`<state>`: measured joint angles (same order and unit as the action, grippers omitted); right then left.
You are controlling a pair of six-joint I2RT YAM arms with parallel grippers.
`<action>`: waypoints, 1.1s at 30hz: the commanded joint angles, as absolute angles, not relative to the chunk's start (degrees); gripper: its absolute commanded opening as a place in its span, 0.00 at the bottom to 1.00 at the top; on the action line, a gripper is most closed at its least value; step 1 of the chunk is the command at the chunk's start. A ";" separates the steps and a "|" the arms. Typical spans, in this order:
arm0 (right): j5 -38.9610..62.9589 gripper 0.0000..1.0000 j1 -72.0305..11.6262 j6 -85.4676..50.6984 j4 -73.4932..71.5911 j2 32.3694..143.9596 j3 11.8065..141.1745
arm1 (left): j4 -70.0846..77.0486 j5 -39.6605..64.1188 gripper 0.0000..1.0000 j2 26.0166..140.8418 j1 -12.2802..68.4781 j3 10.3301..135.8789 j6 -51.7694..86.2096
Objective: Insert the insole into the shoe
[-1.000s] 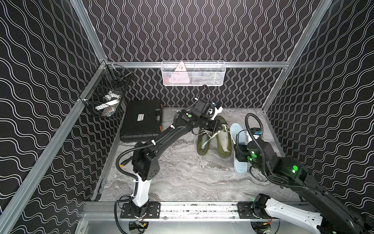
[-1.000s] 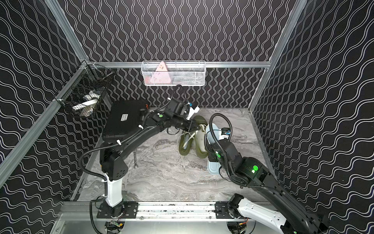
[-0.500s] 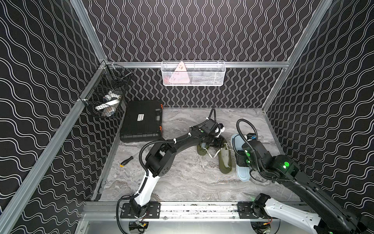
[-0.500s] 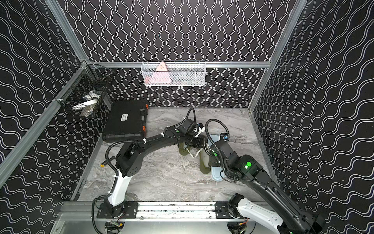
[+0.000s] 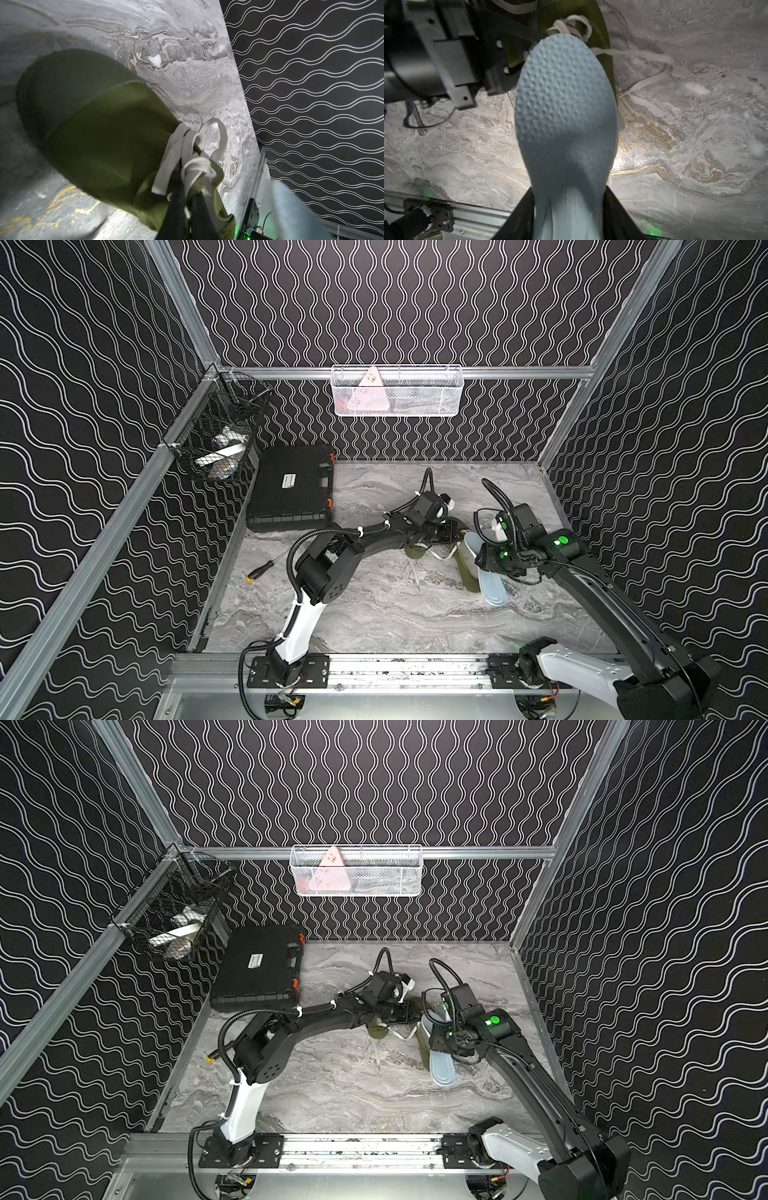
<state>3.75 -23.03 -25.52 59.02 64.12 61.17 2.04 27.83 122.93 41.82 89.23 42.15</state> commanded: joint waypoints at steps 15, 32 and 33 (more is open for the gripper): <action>17.51 0.48 -17.36 -21.36 54.73 69.44 55.97 | 1.85 30.27 0.00 121.47 41.75 89.05 38.67; 25.40 0.44 -13.81 -19.78 57.01 70.58 55.28 | -1.08 29.75 0.00 120.19 41.88 88.74 33.65; 25.69 0.44 -13.79 -19.78 57.36 70.51 55.28 | -0.58 29.76 0.00 120.13 41.86 88.32 33.49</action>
